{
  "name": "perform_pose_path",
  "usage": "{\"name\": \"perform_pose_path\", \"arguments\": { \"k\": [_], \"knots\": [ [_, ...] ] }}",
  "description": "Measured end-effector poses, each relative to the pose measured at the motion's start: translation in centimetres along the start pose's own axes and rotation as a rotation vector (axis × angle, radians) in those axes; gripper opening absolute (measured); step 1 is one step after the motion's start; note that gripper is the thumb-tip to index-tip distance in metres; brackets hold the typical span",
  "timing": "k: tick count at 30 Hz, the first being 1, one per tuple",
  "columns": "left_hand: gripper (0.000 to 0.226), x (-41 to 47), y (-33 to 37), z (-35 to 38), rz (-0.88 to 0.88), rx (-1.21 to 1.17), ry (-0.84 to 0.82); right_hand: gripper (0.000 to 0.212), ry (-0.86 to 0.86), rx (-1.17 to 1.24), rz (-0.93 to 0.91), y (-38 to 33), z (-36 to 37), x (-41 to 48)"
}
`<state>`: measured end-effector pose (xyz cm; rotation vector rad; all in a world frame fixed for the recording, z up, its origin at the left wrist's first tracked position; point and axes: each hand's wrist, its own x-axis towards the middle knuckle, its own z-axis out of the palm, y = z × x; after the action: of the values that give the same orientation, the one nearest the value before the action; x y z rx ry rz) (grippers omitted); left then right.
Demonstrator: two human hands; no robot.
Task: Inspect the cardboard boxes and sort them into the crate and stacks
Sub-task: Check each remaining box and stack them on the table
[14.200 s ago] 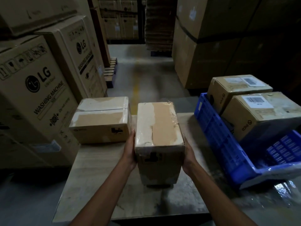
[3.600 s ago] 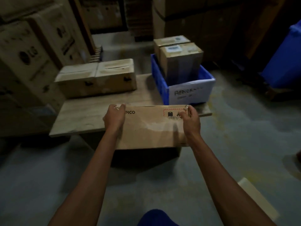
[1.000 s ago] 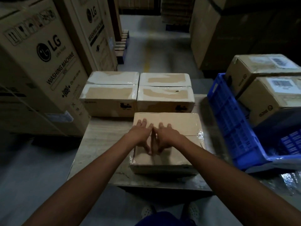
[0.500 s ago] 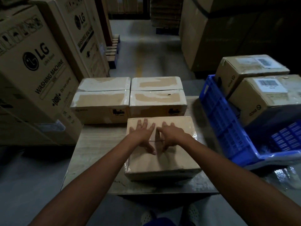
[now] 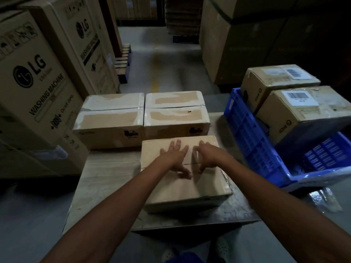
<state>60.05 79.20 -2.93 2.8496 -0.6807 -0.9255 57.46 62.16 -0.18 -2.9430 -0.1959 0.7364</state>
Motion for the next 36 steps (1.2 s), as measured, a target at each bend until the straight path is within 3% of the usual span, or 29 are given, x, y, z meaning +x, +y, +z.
{"name": "perform_pose_path", "arguments": {
  "k": [9,13,16,25,36],
  "knots": [
    [0.115,-0.4,1.8,2.0,0.044,0.056,0.029,0.097,0.032,0.061,0.017,1.9,1.6,-2.0],
    [0.081,-2.0,2.6,3.6,0.197,0.028,0.087,0.068,0.063,0.06,0.022,1.8,3.0,-3.1],
    [0.066,-2.9,2.8,6.3,0.202,0.072,0.174,0.077,0.05,0.059,0.016,2.0,4.8,-4.0],
    [0.063,-4.6,4.0,6.8,0.193,0.001,0.197,0.066,0.054,0.066,0.091,1.7,5.2,-6.1],
    [0.066,-5.0,3.3,7.7,0.23,0.041,0.181,0.078,0.044,0.136,0.118,0.8,6.7,-7.2]
  ]
}}
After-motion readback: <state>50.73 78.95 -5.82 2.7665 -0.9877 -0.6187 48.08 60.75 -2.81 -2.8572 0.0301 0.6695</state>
